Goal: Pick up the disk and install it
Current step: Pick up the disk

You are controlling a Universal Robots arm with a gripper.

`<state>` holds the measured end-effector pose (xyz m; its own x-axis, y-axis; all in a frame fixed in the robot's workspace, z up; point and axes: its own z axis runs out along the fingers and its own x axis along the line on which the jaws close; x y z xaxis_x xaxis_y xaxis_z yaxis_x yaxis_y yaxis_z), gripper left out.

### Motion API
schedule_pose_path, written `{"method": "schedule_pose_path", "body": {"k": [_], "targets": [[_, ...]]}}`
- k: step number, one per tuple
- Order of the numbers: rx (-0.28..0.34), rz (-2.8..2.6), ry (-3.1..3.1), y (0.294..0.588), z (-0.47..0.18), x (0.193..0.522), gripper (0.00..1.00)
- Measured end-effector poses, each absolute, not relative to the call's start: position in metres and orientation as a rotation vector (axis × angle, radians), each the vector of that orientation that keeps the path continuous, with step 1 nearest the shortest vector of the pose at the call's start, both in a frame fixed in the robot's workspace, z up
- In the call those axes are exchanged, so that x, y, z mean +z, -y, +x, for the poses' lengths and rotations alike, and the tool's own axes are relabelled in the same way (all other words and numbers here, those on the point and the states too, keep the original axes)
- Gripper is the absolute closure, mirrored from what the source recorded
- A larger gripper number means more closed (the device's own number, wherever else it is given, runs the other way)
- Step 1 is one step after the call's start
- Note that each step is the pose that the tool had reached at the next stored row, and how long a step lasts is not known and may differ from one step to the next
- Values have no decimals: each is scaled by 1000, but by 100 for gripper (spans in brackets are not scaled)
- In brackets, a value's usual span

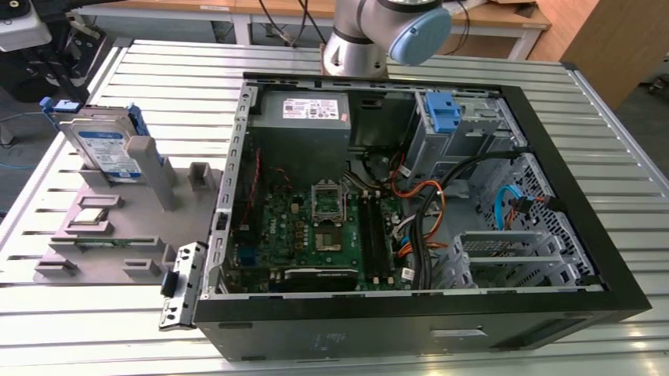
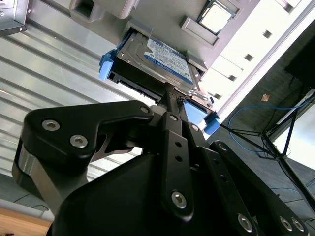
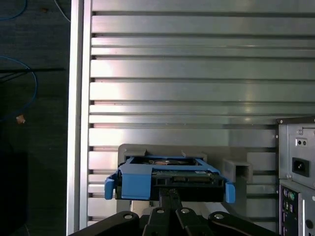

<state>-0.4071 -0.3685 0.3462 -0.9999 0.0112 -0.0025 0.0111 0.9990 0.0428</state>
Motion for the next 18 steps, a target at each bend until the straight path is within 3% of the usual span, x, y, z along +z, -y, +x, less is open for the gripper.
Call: {"method": "schedule_pose_path", "body": {"k": [18], "targets": [[67,-14,-3139,368,-407,346,90]]}}
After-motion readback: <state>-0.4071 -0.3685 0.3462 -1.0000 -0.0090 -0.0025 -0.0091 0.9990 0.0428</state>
